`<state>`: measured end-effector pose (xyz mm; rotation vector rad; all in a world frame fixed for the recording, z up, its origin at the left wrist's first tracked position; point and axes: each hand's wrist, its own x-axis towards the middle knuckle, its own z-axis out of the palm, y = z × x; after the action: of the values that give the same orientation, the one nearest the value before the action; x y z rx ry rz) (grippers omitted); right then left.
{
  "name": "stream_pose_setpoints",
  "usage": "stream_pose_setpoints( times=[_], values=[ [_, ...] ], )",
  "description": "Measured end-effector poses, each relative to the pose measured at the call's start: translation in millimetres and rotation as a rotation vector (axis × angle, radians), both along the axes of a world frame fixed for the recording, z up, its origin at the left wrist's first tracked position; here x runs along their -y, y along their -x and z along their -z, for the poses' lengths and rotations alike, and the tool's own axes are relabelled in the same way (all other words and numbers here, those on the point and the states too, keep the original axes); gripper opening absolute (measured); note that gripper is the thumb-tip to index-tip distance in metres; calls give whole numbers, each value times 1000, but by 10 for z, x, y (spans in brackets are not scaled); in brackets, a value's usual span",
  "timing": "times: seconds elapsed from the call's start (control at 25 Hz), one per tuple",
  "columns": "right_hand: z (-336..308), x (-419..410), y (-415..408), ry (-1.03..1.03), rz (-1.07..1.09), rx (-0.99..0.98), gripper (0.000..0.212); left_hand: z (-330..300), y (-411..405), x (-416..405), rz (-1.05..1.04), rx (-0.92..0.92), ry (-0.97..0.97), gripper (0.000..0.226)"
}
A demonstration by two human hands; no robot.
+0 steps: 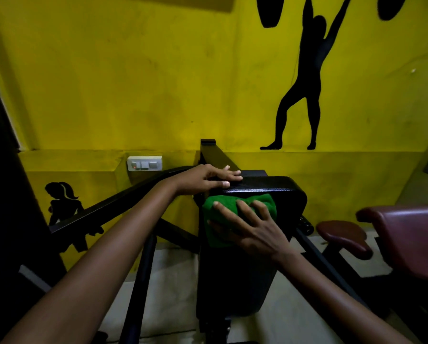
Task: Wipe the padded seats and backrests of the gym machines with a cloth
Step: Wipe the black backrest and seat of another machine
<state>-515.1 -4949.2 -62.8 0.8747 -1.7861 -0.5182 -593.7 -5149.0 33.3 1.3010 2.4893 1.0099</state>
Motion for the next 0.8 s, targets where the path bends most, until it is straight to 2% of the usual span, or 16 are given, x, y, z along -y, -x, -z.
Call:
stream_pose_setpoints(
  times=[0.08, 0.16, 0.28, 0.44, 0.52, 0.6, 0.68, 0.8],
  values=[
    [198, 23, 18, 21, 26, 6, 53, 18, 23, 24, 26, -20, -8, 40],
    [403, 2, -20, -51, 53, 38, 58, 46, 25, 49, 53, -27, -34, 40],
    [319, -17, -71, -133, 58, 81, 61, 64, 44, 56, 81, -34, -56, 40],
    [66, 120, -56, 109, 74, 68, 54, 83, 83, 44, 84, -50, -50, 39],
    [251, 121, -53, 76, 92, 62, 52, 113, 65, 40, 68, -81, -63, 38],
    [505, 34, -60, -94, 110, 66, 50, 168, 13, 39, 45, -192, -70, 39],
    [593, -39, -71, -220, 109, 77, 48, 271, -53, 43, 44, -415, -16, 44],
    [465, -30, -22, -93, 48, 34, 43, 408, -83, 36, 64, -717, 95, 52]
  ],
)
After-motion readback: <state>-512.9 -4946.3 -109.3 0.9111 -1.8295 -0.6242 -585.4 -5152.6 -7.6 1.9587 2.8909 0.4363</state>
